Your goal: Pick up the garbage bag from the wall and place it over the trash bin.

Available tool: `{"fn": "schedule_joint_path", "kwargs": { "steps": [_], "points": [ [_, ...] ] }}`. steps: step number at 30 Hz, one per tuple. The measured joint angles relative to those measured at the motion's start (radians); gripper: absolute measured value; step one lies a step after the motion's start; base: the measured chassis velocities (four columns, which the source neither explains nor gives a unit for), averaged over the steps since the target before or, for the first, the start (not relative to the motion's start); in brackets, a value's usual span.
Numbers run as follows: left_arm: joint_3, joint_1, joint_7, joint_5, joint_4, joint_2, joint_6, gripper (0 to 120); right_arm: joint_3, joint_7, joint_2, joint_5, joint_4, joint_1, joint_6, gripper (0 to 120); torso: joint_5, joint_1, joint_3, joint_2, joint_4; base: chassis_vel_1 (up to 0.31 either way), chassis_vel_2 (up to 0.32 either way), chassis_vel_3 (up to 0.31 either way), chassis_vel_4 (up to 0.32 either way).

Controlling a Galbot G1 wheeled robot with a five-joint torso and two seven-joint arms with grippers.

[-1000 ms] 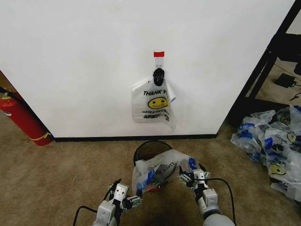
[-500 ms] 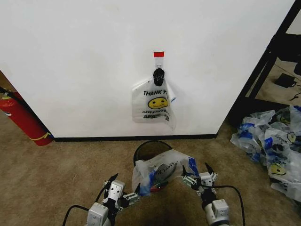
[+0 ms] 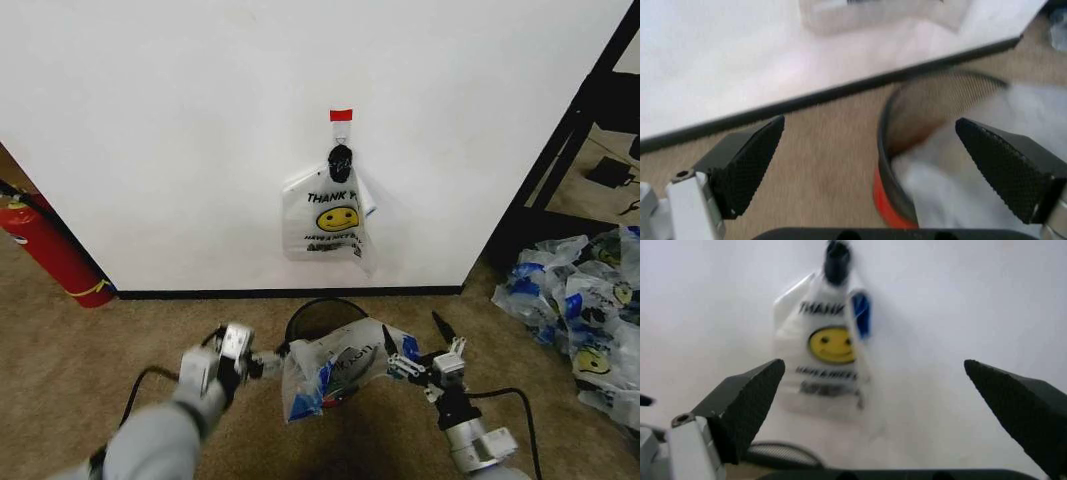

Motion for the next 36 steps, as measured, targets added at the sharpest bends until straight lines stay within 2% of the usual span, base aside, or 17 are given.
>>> {"fn": "schedule_joint_path", "kwargs": {
  "steps": [3,4,6,8,10,12,15,18,21,26,28,32,36],
  "points": [
    [0.081,-0.158,0.038,-0.048,0.105,-0.015,0.024,100,0.048,-0.011,0.028,0.001,0.019,-0.019,0.015,100,0.0001,0.0,0.0,0.0,0.0,0.0,0.0,0.0,0.0],
    [0.081,-0.158,0.038,-0.048,0.105,-0.015,0.024,100,0.048,-0.011,0.028,0.001,0.019,-0.019,0.015,100,0.0001,0.0,0.0,0.0,0.0,0.0,0.0,0.0,0.0],
    [0.135,-0.248,0.086,-0.056,0.177,-0.03,0.034,100,0.089,-0.025,0.053,0.002,0.038,-0.036,0.033,100,0.0006,0.0,0.0,0.0,0.0007,0.0,0.0,0.0,0.0],
    [0.164,-0.29,0.123,-0.055,0.216,-0.042,0.044,100,0.12,-0.041,0.073,0.003,0.055,-0.056,0.042,100,0.0001,0.0,0.0,0.0,0.0006,0.0,0.0,0.0,0.0],
    [0.204,-0.353,0.162,-0.05,0.274,-0.07,0.092,100,0.157,-0.064,0.1,0.014,0.079,-0.089,0.055,100,0.0002,0.0,0.0,0.0,0.0007,0.0,0.0,0.0,0.0],
    [0.217,-0.371,0.173,-0.051,0.289,-0.077,0.106,100,0.166,-0.069,0.108,0.018,0.088,-0.101,0.059,100,0.0,0.0,0.0,0.0,0.0007,0.0,0.0,0.0,0.0],
    [0.299,-0.463,0.239,-0.058,0.366,-0.099,0.128,100,0.198,-0.088,0.135,0.024,0.114,-0.144,0.076,100,0.0003,0.0,0.0,0.0,0.0,0.0,0.0,0.0,0.0],
    [0.388,-0.538,0.336,-0.06,0.441,-0.113,0.13,100,0.221,-0.094,0.151,0.025,0.125,-0.172,0.089,100,0.0001,0.0,0.0,0.0,0.0005,0.0,0.0,0.0,0.0],
    [0.419,-0.563,0.379,-0.059,0.475,-0.125,0.13,100,0.227,-0.095,0.153,0.025,0.125,-0.178,0.091,100,0.0001,0.0,0.0,0.0,0.0005,0.0,0.0,0.0,0.0],
    [0.449,-0.6,0.543,0.0,0.596,-0.175,0.129,100,0.244,-0.092,0.142,0.038,0.137,-0.183,0.086,100,-0.0001,0.0,0.0,0.0,0.0006,0.0,0.0,0.0,0.0],
    [0.449,-0.602,0.559,0.015,0.611,-0.181,0.129,100,0.245,-0.092,0.14,0.041,0.14,-0.183,0.085,100,0.0,0.0,0.0,0.0,0.0006,0.0,0.0,0.0,0.0],
    [0.456,-0.621,0.63,0.088,0.709,-0.21,0.106,100,0.247,-0.091,0.129,0.053,0.155,-0.186,0.073,100,0.0001,0.0,0.0,0.0,0.0005,0.0,0.0,0.0,0.0],
    [0.461,-0.623,0.645,0.133,0.752,-0.224,0.089,99,0.248,-0.08,0.122,0.072,0.161,-0.181,0.06,100,0.0,0.0,0.0,0.0,0.0006,0.0,0.0,0.0,0.0]
  ]
}}
